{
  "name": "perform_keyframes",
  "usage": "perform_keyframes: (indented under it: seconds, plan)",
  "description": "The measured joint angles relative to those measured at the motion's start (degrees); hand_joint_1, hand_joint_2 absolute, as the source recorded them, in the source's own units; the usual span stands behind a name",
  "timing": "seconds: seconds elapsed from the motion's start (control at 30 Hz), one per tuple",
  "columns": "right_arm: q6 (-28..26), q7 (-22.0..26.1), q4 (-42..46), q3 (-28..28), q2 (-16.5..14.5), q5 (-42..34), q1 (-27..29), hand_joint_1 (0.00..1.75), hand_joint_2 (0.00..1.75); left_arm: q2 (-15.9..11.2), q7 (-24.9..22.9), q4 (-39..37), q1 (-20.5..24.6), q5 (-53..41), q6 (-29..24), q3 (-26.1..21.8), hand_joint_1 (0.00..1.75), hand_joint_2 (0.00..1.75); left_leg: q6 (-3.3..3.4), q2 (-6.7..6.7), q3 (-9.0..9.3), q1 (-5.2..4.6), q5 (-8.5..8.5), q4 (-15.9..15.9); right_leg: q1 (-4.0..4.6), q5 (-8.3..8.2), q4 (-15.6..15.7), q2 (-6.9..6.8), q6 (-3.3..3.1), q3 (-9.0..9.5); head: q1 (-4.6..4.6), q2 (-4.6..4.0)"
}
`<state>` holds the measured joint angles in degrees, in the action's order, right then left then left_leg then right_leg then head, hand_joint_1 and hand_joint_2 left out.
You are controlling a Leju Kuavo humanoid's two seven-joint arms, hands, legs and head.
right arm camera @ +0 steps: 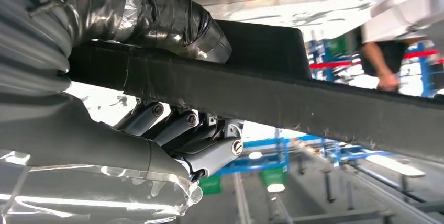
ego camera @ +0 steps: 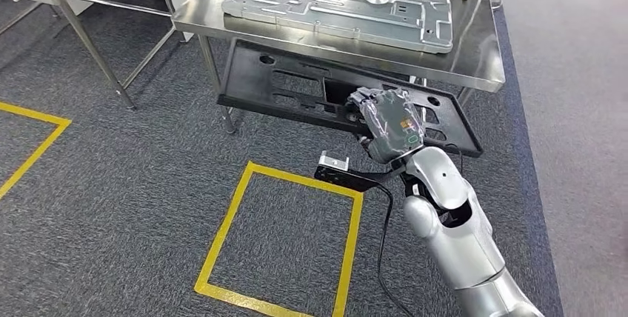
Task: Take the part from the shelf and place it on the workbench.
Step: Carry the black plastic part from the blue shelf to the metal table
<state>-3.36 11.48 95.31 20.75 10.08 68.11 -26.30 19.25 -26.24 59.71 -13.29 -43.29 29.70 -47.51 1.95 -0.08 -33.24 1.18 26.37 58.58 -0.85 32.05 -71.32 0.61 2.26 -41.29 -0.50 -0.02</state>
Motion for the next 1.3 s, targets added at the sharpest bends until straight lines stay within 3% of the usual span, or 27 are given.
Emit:
perform_keyframes:
  seconds: [0.03,0.07,0.1,0.2,0.27,0.37,0.6,0.9,1.1,1.3]
  plan:
    - [-0.1,-0.4,-0.3,0.2,-0.2,0.8,-0.2,1.68,1.75,0.1,0.0,1.5,-1.1,0.8,0.3,2.8,0.0,1.75,0.02,0.29,-0.08,-0.07,0.0,0.0,-0.09,0.71,-2.7,-0.47,0.09,-1.28,0.01,0.0]
    - [0.0,-0.7,-0.6,0.3,-0.4,1.3,-0.5,1.68,1.75,0.3,0.1,2.6,-1.6,-0.2,0.5,4.7,0.0,1.75,0.03,0.45,-0.1,-0.1,0.0,0.0,-0.12,0.29,-3.3,-0.61,0.08,-1.46,0.01,0.0]
    - [0.0,-0.9,-0.9,0.5,-0.5,1.6,-0.9,1.68,1.75,0.4,0.2,3.2,-1.9,-2.3,0.6,5.7,0.0,1.75,0.02,0.55,-0.06,-0.12,0.0,0.0,-0.1,-1.14,-1.4,-0.64,-0.05,-0.38,0.01,0.0]
    - [0.4,-1.1,-1.8,0.7,-0.9,1.8,-3.1,1.68,1.75,0.8,1.0,4.0,-1.6,-8.5,-0.2,6.6,0.0,1.75,-0.22,0.79,0.1,-0.39,0.06,0.1,0.45,-5.87,10.4,-1.15,-1.17,5.91,0.0,0.0]
    - [0.7,-1.0,-2.2,0.7,-1.3,1.4,-4.7,1.68,1.75,0.9,2.1,3.6,-0.7,-12.8,-0.8,6.0,0.0,1.75,-0.4,0.9,-0.1,-0.69,0.24,0.2,0.7,-6.31,13.6,-1.45,-1.41,7.35,-0.01,0.0]
    - [1.2,-0.8,-3.0,0.8,-2.1,1.0,-5.9,1.68,1.75,0.9,3.8,2.3,0.9,-17.3,-0.7,3.8,0.0,1.75,-0.14,1.0,-0.13,-0.76,0.34,0.2,0.66,-6.42,13.7,-1.26,-1.05,7.28,-0.02,0.0]
    - [1.2,-0.6,-4.7,1.2,-2.7,0.5,-7.6,1.68,1.75,0.8,6.6,-2.3,3.9,-23.7,-3.1,-1.2,0.0,1.75,-0.96,1.0,0.07,-0.55,-0.04,-0.3,0.9,-6.29,13.6,-1.22,-1.64,7.16,-0.01,0.01]
    - [1.1,-1.0,-5.2,1.4,-2.7,0.8,-8.4,1.68,1.75,-0.4,10.9,-10.8,8.7,-30.8,-8.1,-8.8,0.0,1.75,-1.17,0.99,0.13,-0.56,-0.07,-0.4,0.93,-6.25,13.5,-1.22,-1.71,7.15,-0.01,0.0]
    - [-0.7,-3.3,1.2,1.8,-2.6,3.5,-0.1,1.68,1.75,-6.8,12.1,-25.3,12.1,-35.8,-17.8,-12.4,0.0,1.75,-1.35,0.97,0.18,-0.56,0.09,-0.4,0.98,-6.19,13.5,-1.25,-1.75,7.23,-0.01,0.0]
    - [-0.9,-5.2,3.1,3.5,-3.0,6.2,3.4,1.68,1.75,-12.2,12.3,-34.9,13.9,-37.0,-20.3,-14.1,0.0,1.75,-1.43,1.12,0.21,-0.56,0.15,-0.4,0.96,-6.19,13.5,-1.03,-1.76,7.18,-0.01,0.01]
